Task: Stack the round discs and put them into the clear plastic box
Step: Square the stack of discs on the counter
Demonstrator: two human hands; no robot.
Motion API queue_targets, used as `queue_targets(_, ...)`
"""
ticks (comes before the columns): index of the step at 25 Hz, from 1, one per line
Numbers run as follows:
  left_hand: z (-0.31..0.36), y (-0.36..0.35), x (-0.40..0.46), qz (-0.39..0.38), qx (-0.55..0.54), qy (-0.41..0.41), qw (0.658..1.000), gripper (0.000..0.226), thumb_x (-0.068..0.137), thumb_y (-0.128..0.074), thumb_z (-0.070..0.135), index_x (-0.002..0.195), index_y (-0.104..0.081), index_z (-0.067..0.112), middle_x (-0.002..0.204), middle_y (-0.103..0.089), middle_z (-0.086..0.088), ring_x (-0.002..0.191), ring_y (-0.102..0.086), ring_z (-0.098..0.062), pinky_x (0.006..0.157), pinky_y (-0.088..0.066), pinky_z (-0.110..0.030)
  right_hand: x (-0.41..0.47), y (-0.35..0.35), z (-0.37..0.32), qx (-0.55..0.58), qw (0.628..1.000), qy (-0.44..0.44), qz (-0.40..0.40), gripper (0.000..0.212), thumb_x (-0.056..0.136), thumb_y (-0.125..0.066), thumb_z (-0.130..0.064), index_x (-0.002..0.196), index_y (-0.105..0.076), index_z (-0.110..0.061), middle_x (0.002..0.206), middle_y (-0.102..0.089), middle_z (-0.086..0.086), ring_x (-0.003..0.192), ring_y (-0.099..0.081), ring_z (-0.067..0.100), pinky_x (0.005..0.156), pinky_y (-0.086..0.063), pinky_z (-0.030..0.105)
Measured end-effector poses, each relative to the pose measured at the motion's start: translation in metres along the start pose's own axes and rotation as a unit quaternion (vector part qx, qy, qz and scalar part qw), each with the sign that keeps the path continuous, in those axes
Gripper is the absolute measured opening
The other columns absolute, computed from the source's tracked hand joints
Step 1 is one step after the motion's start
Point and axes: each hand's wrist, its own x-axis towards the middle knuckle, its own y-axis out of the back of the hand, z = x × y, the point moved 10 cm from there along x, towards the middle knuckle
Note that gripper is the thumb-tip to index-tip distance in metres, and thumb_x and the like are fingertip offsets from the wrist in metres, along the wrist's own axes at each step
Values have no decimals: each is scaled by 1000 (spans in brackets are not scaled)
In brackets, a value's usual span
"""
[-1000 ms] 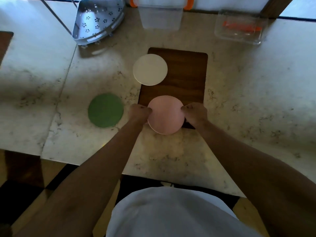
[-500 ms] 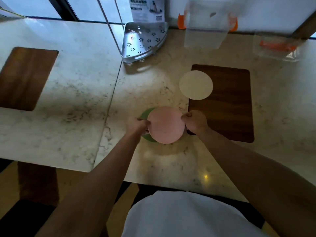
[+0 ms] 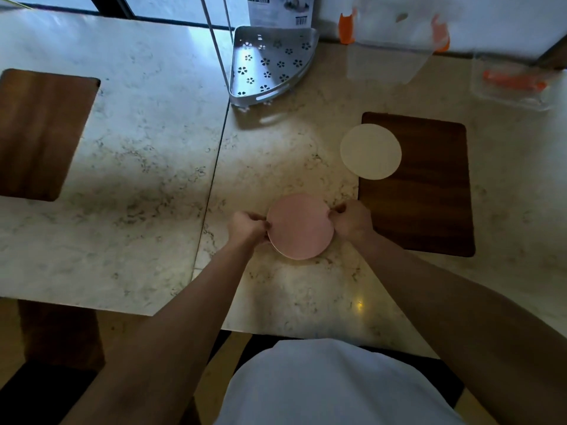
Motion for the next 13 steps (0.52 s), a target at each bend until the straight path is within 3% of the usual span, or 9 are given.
queue_targets(3, 0, 0, 4, -5, 8, 0, 1000, 19, 78, -69, -11, 73, -60, 6, 84, -69, -25, 68, -72, -33, 54, -61, -38, 1, -2, 1, 0, 1000, -7, -9, 19, 86, -60, -26, 96, -72, -15, 92, -70, 3, 74, -59, 16, 62, -45, 25)
queue_targets(7, 0, 4, 7, 3, 20, 2, 1000, 16, 76, -68, -10, 72, -63, 4, 83, -71, -25, 69, -73, -35, 66, -63, -49, -2, -4, -1, -5, 1000, 10, -18, 16, 84, -62, -20, 78, -72, -10, 76, -70, 4, 69, -65, 19, 60, -54, 29)
queue_targets(11, 1, 5, 6, 5, 58, -15, 998, 11, 72, -68, -7, 76, -73, 2, 78, -73, -20, 66, -74, -31, 68, -63, -49, -7, -4, -5, -1, 1000, 19, -14, 20, 84, -59, -16, 64, -63, -14, 70, -66, 3, 64, -62, 18, 47, -40, 22)
queue_targets(13, 2, 4, 6, 7, 76, -20, 997, 13, 70, -68, -4, 71, -75, 6, 74, -74, -16, 64, -74, -28, 68, -63, -47, -9, -3, -4, 3, 1000, 16, -5, 18, 85, -59, -17, 68, -66, -13, 72, -67, 3, 68, -63, 20, 50, -40, 23)
